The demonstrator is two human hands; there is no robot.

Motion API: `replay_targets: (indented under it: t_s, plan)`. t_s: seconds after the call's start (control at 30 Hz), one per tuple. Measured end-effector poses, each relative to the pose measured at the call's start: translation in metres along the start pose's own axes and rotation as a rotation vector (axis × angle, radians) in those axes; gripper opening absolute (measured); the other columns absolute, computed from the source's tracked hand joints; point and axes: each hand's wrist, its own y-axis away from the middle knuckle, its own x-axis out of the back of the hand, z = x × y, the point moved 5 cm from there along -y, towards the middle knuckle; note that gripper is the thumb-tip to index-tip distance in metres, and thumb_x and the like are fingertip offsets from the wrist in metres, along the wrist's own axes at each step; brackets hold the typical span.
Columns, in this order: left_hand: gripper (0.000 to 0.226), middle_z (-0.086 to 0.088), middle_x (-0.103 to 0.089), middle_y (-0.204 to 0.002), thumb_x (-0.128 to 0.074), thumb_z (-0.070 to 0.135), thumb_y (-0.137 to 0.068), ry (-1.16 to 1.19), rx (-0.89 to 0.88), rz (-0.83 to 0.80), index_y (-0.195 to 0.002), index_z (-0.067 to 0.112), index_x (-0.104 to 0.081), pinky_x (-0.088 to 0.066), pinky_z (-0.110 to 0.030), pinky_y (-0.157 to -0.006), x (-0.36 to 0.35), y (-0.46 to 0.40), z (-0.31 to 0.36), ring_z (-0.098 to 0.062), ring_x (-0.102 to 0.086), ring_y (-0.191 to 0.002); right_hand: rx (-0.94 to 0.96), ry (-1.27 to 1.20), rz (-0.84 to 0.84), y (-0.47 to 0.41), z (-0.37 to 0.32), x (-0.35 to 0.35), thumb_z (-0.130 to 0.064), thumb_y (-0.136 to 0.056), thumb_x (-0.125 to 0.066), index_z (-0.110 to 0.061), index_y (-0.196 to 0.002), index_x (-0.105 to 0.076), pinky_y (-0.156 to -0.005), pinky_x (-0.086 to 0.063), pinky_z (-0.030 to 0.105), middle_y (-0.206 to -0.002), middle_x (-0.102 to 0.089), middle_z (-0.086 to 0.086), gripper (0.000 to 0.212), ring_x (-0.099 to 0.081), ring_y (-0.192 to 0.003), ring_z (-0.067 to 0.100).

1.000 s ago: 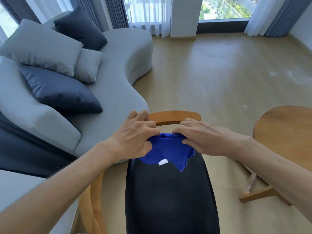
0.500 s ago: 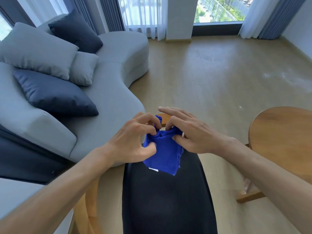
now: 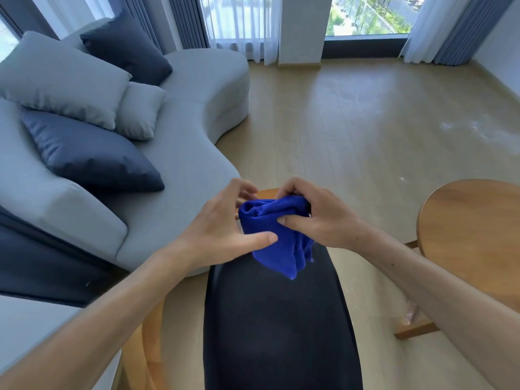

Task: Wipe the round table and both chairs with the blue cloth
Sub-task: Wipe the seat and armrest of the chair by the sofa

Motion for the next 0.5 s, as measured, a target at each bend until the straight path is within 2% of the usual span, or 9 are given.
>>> replay_targets:
  t_s: [0.07, 0.13, 0.2, 0.23, 0.3, 0.4, 0.47, 0.5]
  plan:
    - [0.038, 0.017, -0.063, -0.087, -0.079, 0.025, -0.073, -0.051, 0.008, 0.031, -0.1, 0.033, -0.052, -0.044, -0.01, -0.066, -0.002, -0.004, -0.001, 0.004, -0.059, -0.08, -0.036, -0.18, 0.063, -0.001, 0.003, -0.001, -0.006, -0.08, -0.073, -0.02, -0.102, -0.053, -0.072, -0.053, 0.025, -0.087, -0.064, -0.007, 0.032, -0.063, -0.079, 0.008]
    - [0.028, 0.012, -0.064, -0.076, -0.075, 0.015, -0.075, 0.031, 0.024, 0.079, -0.091, 0.029, -0.057, -0.044, -0.011, -0.062, 0.001, -0.007, -0.004, -0.001, -0.059, -0.071, -0.086, -0.308, 0.069, 0.001, 0.01, -0.002, -0.013, -0.074, -0.08, -0.024, -0.116, -0.052, -0.08, -0.054, 0.026, -0.099, -0.065, -0.009, 0.052, -0.065, -0.093, 0.011]
    - [0.022, 0.01, -0.065, -0.076, -0.072, 0.014, -0.075, 0.161, 0.065, 0.086, -0.088, 0.026, -0.059, -0.045, -0.011, -0.063, 0.004, -0.009, -0.01, -0.002, -0.058, -0.07, -0.112, -0.266, -0.029, 0.007, 0.021, -0.01, -0.025, -0.066, -0.083, -0.028, -0.129, -0.047, -0.087, -0.052, 0.027, -0.114, -0.062, -0.012, 0.072, -0.062, -0.106, 0.01]
    - [0.021, 0.011, -0.065, -0.076, -0.071, 0.012, -0.076, 0.236, 0.098, 0.087, -0.088, 0.024, -0.059, -0.045, -0.011, -0.063, 0.004, -0.009, -0.014, -0.002, -0.058, -0.07, -0.132, -0.243, -0.094, 0.01, 0.029, -0.018, -0.03, -0.065, -0.082, -0.029, -0.131, -0.045, -0.089, -0.052, 0.031, -0.118, -0.06, -0.011, 0.076, -0.06, -0.11, 0.012]
    - [0.022, 0.012, -0.065, -0.075, -0.071, 0.008, -0.077, 0.327, 0.173, 0.087, -0.088, 0.025, -0.06, -0.046, -0.012, -0.066, 0.001, -0.008, -0.028, -0.002, -0.058, -0.071, -0.202, -0.214, -0.134, 0.015, 0.044, -0.033, -0.032, -0.066, -0.077, -0.034, -0.129, -0.044, -0.09, -0.052, 0.036, -0.115, -0.06, -0.016, 0.071, -0.06, -0.109, 0.011]
    - [0.027, 0.012, -0.07, -0.09, -0.072, 0.029, -0.07, 0.343, 0.287, 0.005, -0.092, 0.039, -0.06, -0.052, -0.029, -0.084, -0.007, -0.007, -0.071, -0.008, -0.065, -0.086, -0.264, -0.093, -0.066, 0.008, 0.064, -0.048, -0.022, -0.074, -0.07, -0.045, -0.116, -0.045, -0.082, -0.052, 0.024, -0.102, -0.063, -0.017, 0.054, -0.06, -0.097, 0.001]
    - [0.035, 0.013, -0.067, -0.106, -0.07, 0.04, -0.071, 0.265, 0.364, -0.041, -0.103, 0.044, -0.056, -0.049, -0.037, -0.097, -0.008, -0.004, -0.107, -0.007, -0.062, -0.103, -0.318, -0.001, -0.076, 0.005, 0.079, -0.057, -0.017, -0.077, -0.066, -0.043, -0.11, -0.047, -0.074, -0.053, 0.025, -0.094, -0.065, -0.012, 0.045, -0.061, -0.086, 0.002]
    - [0.036, 0.012, -0.063, -0.115, -0.068, 0.039, -0.077, 0.169, 0.412, -0.018, -0.11, 0.04, -0.055, -0.045, -0.036, -0.103, -0.004, -0.001, -0.13, -0.007, -0.058, -0.111, -0.361, 0.053, -0.079, 0.002, 0.092, -0.062, -0.019, -0.077, -0.063, -0.04, -0.108, -0.049, -0.072, -0.055, 0.029, -0.09, -0.066, -0.01, 0.04, -0.061, -0.081, 0.005]
